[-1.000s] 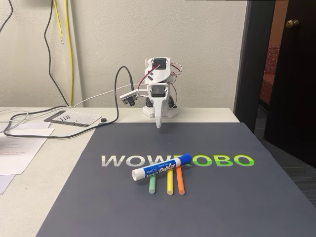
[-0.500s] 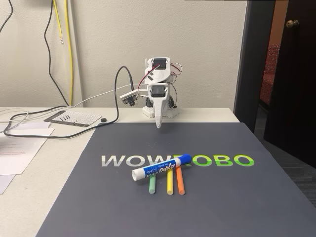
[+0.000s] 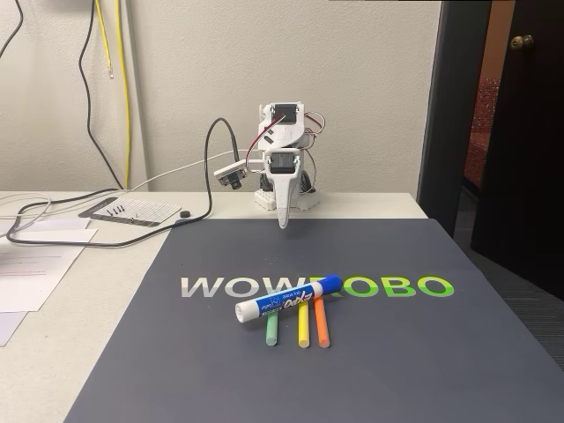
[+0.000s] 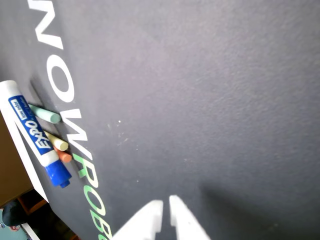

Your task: Pick up the blue marker.

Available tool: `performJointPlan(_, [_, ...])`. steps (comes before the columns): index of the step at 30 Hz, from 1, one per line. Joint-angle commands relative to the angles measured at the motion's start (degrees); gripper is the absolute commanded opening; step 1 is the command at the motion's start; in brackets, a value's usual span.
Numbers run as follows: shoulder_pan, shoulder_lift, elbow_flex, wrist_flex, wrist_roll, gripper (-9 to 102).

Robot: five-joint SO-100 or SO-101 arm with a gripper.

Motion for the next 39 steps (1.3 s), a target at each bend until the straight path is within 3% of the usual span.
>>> performJointPlan(1, [0.3,3.3,-0.3,-0.7,0.2,0])
performJointPlan(39, [-0.1,1.1,-4.7,-1.8,-2.5,0])
